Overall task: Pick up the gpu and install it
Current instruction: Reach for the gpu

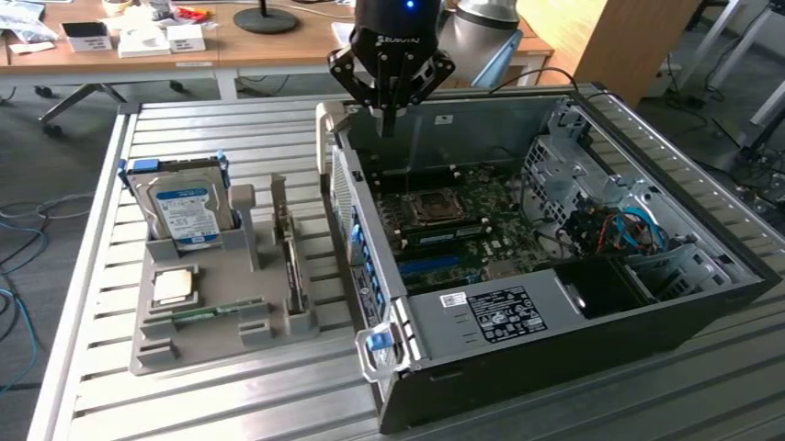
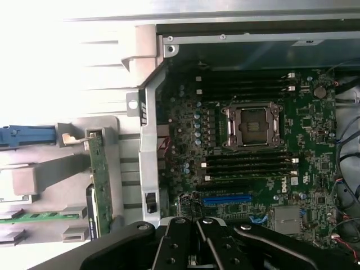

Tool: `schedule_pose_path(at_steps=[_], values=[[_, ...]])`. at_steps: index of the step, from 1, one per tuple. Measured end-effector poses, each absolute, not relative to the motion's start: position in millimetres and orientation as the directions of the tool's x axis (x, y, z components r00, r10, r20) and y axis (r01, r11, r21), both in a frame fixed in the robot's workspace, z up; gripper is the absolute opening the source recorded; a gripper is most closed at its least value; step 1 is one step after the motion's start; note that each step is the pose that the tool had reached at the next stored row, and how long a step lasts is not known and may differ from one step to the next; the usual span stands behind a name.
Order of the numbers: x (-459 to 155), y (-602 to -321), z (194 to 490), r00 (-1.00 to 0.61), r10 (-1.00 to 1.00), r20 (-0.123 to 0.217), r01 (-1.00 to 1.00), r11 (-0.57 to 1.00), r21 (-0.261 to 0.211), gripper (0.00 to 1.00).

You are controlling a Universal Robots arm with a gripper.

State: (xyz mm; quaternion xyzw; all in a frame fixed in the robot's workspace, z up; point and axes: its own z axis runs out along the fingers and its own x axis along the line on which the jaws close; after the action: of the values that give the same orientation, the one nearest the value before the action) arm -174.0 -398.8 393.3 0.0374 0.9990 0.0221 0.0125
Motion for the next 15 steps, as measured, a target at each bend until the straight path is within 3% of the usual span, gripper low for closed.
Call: schedule_pose_path(at_steps=[15], values=[[-182.8, -398.9, 393.3, -0.997, 0.075, -0.023, 0.074, 0.996, 0.045, 0.11]])
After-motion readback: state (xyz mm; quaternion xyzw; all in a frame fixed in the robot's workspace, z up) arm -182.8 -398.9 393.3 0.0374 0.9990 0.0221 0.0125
